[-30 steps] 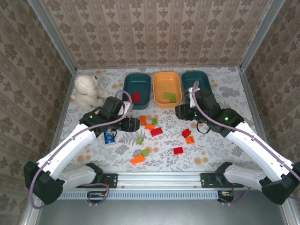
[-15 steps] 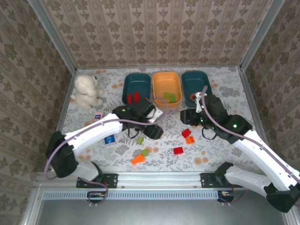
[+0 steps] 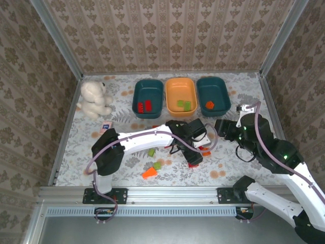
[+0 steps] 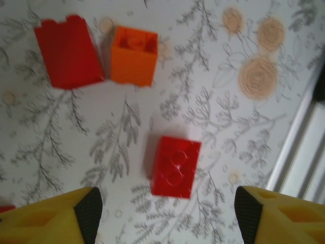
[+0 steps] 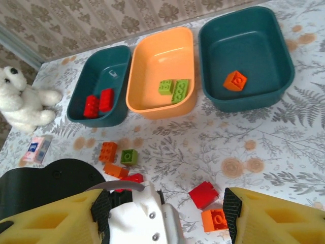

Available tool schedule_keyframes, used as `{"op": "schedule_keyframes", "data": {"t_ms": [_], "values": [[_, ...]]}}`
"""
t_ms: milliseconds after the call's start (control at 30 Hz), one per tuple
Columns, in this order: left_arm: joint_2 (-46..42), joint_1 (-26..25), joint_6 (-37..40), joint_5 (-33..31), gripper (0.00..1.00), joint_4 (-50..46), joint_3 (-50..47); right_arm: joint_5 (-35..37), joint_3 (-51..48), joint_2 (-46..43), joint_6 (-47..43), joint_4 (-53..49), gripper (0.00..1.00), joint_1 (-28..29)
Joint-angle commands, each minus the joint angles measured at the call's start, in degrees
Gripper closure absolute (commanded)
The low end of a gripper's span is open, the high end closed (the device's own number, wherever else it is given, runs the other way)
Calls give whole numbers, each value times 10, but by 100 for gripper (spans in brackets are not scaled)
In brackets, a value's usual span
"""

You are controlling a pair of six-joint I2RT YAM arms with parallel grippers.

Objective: Sort the legos into containers by color

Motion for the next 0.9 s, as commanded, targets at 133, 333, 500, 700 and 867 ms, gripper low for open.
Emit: {"op": "schedule_keyframes", "data": {"t_ms": [133,333,500,700,867], "values": [[107,22,-52,-72,31,-19,131,18,39,-14,15,-25,36,0],[205,33,-64,-78,33,-82,249,19,50,-16,10,-34,36,1],[240,41,-80,-65,35,-94,279,24,63,-19,3,-44,35,0],[257,42,-91,-57,37,-94,288,30,67,-22,-4,-50,35,0],[273,44,-92,-54,45,-104,311,25,61,-21,1,-47,35,0]]}}
